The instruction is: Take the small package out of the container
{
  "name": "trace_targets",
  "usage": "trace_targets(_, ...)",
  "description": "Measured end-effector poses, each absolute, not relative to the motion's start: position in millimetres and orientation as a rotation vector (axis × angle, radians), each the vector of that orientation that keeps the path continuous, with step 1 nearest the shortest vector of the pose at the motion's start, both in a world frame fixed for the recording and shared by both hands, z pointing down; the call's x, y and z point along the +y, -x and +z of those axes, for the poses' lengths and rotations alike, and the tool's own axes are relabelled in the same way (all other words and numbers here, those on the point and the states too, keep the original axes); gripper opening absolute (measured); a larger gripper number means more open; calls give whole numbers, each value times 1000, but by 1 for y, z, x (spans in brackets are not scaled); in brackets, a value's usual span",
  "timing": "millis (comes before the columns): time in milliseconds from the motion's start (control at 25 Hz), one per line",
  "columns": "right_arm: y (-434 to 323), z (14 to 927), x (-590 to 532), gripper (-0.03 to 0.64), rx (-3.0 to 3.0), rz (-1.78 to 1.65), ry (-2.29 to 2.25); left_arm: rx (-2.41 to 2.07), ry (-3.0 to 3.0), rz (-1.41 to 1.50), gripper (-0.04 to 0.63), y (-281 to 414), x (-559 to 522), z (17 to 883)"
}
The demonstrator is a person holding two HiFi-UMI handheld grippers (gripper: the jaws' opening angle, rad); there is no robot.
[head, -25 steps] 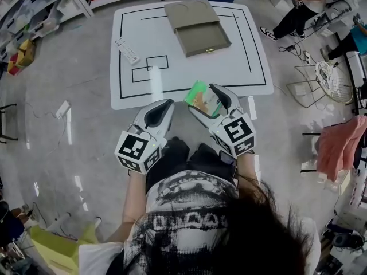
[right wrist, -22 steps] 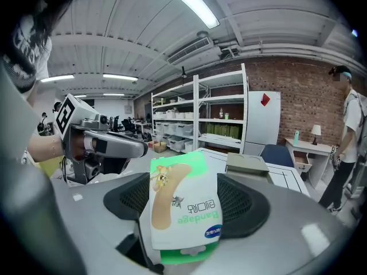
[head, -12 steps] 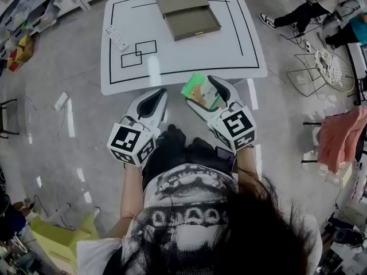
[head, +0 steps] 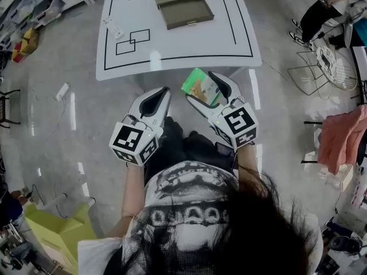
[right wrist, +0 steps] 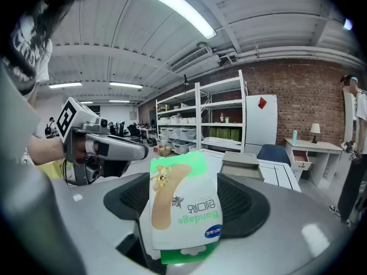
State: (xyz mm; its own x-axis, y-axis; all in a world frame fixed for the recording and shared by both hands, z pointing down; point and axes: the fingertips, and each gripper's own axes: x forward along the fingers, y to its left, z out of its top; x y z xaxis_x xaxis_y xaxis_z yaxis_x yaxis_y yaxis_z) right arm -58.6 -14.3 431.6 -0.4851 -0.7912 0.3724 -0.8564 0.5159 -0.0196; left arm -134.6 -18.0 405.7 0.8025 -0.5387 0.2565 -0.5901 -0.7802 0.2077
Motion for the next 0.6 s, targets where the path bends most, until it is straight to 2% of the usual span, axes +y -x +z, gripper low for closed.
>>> trace_targets(600,35,423,24,376,-2481,243,-1385,-893,-2741,262,0,111,23,401)
